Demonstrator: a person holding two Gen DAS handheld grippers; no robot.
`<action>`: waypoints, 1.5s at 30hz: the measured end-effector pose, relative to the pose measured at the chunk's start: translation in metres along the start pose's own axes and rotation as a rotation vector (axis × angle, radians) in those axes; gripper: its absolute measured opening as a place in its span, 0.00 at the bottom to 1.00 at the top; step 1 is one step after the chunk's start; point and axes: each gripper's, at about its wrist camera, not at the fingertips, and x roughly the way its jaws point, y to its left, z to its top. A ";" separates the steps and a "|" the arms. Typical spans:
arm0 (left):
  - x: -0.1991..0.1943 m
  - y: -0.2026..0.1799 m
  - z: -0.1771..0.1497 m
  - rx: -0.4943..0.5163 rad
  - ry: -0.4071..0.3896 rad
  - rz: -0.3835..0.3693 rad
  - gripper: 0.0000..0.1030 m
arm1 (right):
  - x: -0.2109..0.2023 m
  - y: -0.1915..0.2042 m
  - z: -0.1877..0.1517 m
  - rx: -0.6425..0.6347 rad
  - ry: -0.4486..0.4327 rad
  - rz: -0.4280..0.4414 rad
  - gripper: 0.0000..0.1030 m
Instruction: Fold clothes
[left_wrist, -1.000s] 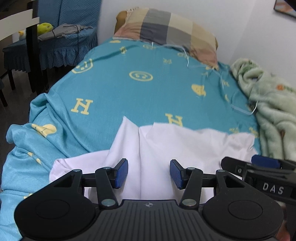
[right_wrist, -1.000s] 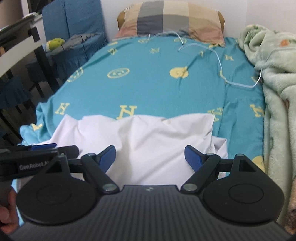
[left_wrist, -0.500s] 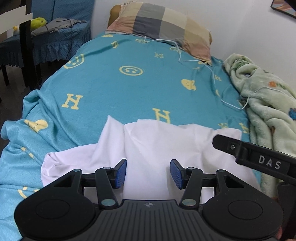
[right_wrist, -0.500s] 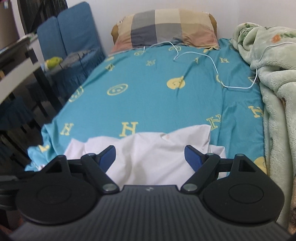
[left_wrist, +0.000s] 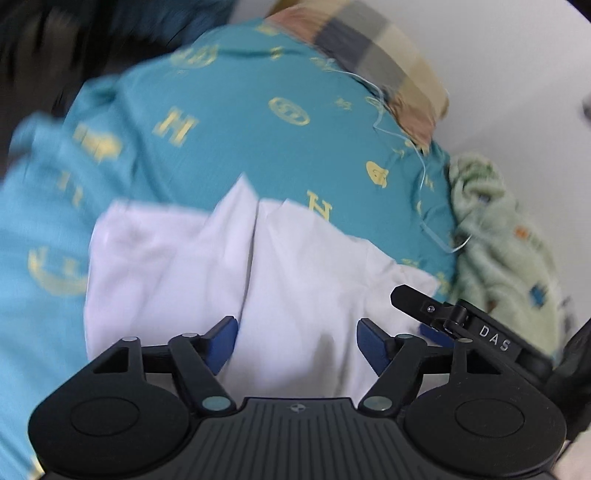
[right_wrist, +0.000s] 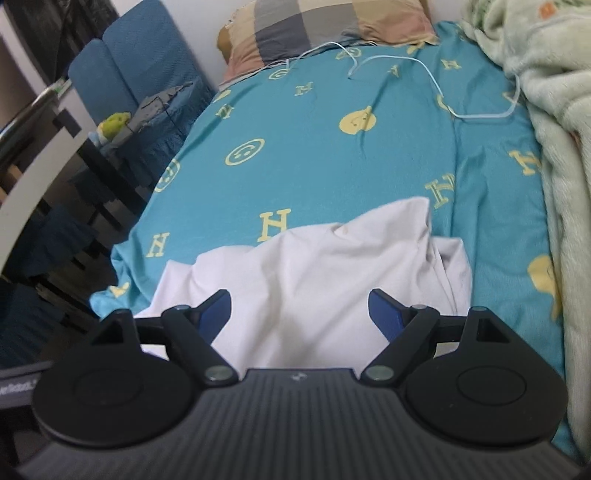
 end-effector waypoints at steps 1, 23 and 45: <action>-0.004 0.008 -0.003 -0.048 0.005 -0.016 0.73 | -0.004 -0.001 -0.002 0.023 0.004 0.006 0.81; 0.018 0.070 -0.025 -0.462 -0.044 -0.175 0.28 | 0.019 -0.034 -0.090 0.678 0.307 0.231 0.81; 0.011 0.043 -0.006 -0.403 -0.114 -0.304 0.23 | -0.013 -0.047 -0.063 0.552 -0.039 0.261 0.35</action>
